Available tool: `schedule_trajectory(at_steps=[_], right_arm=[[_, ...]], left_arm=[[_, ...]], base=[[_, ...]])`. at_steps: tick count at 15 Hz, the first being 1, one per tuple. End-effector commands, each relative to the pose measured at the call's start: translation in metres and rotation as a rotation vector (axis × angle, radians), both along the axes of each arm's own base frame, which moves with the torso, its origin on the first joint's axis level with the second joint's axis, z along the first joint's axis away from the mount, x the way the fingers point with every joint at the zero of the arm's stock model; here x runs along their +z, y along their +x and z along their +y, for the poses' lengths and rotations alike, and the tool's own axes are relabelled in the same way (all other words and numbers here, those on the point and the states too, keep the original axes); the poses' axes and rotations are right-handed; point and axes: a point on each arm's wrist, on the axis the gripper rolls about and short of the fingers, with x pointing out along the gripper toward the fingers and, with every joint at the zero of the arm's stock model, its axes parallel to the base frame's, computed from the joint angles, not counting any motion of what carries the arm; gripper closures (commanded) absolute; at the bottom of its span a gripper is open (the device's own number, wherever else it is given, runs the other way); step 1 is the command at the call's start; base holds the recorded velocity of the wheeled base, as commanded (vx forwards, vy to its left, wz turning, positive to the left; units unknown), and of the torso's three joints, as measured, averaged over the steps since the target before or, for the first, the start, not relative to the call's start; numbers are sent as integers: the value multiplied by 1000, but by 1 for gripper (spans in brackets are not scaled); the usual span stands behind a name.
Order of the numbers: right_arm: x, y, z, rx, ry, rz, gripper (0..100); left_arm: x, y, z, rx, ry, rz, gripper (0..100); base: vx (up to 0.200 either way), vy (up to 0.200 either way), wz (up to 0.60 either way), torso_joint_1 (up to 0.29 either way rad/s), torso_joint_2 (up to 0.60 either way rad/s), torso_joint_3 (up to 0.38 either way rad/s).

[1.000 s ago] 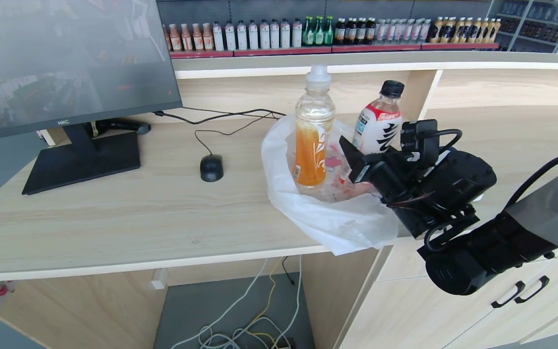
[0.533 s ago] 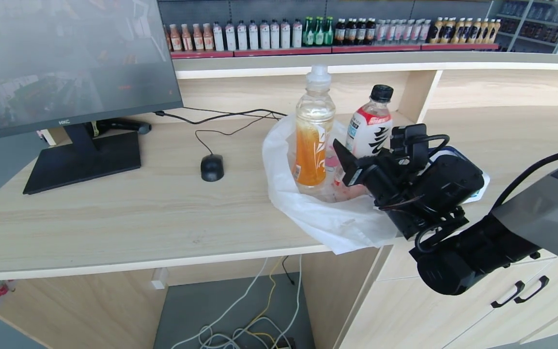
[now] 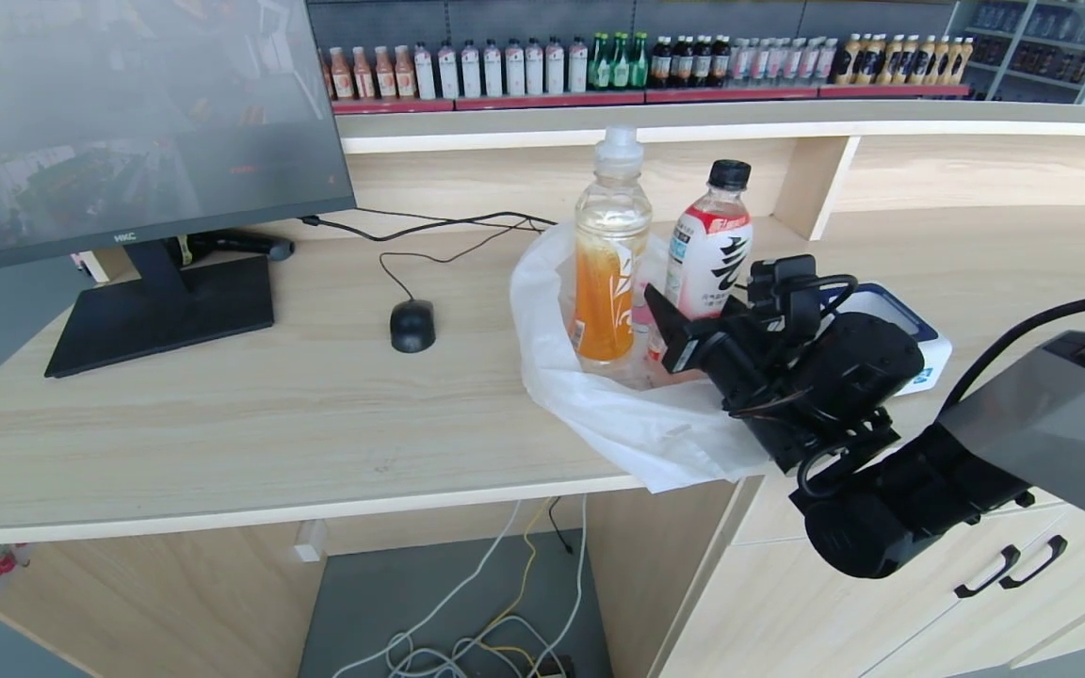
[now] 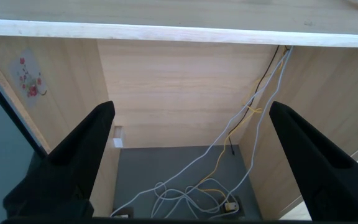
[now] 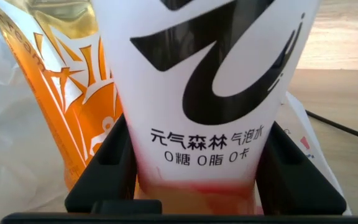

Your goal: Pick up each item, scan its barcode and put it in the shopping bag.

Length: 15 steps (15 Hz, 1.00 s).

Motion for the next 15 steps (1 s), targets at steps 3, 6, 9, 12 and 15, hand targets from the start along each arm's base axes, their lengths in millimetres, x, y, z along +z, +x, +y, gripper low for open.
schedule_trajectory(at_steps=[3, 6, 9, 12, 15], right_arm=[[-3, 0, 1, 4, -5, 9, 100], [-3, 0, 0, 5, -7, 8, 100], [0, -1, 0, 5, -1, 4, 100], [1, -7, -3, 1, -1, 14, 0], [5, -12, -6, -1, -2, 13, 0]], left_arm=[[0, 0, 0, 0, 0, 0, 0], [0, 0, 0, 0, 0, 0, 0], [0, 0, 0, 0, 0, -2, 0], [0, 0, 0, 0, 0, -2, 0], [0, 0, 0, 0, 1, -2, 0]], base=[[0, 0, 0, 0, 0, 0], [0, 0, 0, 0, 0, 0], [0, 0, 0, 0, 0, 0], [0, 0, 0, 0, 0, 0], [0, 0, 0, 0, 0, 0]])
